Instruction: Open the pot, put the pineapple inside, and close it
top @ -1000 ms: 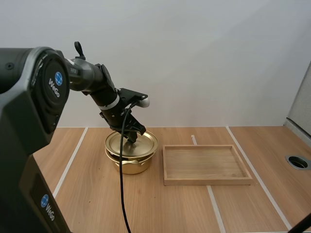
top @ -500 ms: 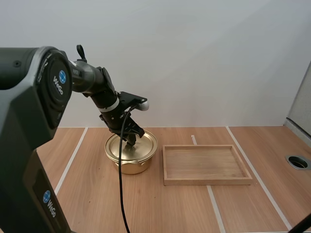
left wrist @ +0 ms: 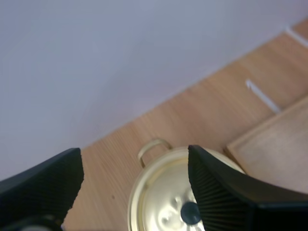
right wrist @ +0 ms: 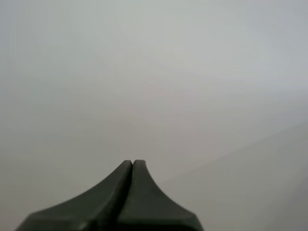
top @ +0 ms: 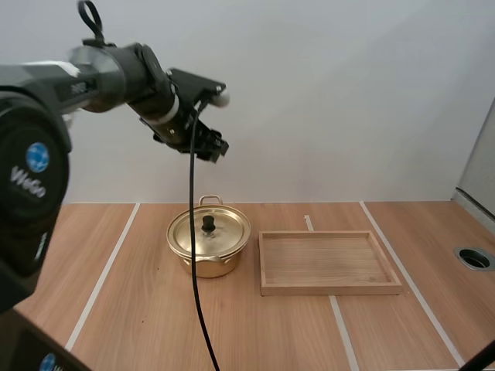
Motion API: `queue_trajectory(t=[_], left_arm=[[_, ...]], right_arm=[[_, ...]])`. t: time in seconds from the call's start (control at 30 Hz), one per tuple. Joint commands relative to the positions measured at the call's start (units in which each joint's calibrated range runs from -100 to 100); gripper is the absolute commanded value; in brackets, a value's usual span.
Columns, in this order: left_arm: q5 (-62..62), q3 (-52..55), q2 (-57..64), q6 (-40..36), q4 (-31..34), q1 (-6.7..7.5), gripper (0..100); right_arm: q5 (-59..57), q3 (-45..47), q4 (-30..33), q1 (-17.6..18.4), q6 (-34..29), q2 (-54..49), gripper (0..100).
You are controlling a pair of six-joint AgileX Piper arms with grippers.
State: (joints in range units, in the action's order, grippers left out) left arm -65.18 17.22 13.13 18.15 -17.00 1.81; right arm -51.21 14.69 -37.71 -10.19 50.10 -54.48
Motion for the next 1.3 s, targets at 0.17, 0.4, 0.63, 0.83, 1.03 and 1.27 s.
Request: queue_trajectory(t=[0.17,0.4,0.63,0.83,1.03,1.27], left_arm=[[19.53,-3.89,21.98,-10.36,-1.7,0.14,100],[36.13,3.51,43.46,-13.98,-1.47,0.14,100],[22.7,10.42,58.78,-21.65,14.54,0.14,100],[24.2,25.28,72.89,-32.02,24.39,-0.24,100],[27.22,46.72,83.51,-32.35,25.86,-0.23,100],[29.8,66.63,85.7,-34.22,27.92,-0.23,100]], right_arm=[[0.22,9.74,2.35,-0.2,-0.59,-0.65,0],[14.36,21.56,1.49,-0.2,2.63,-0.65,0],[12.2,23.82,-11.12,-0.2,9.9,-0.8,0],[0.62,26.0,-26.05,-0.2,19.51,-2.85,0],[-3.47,33.54,-30.31,-0.2,27.22,-9.65,0],[-2.82,44.96,-34.5,-0.2,34.61,-16.04,0]])
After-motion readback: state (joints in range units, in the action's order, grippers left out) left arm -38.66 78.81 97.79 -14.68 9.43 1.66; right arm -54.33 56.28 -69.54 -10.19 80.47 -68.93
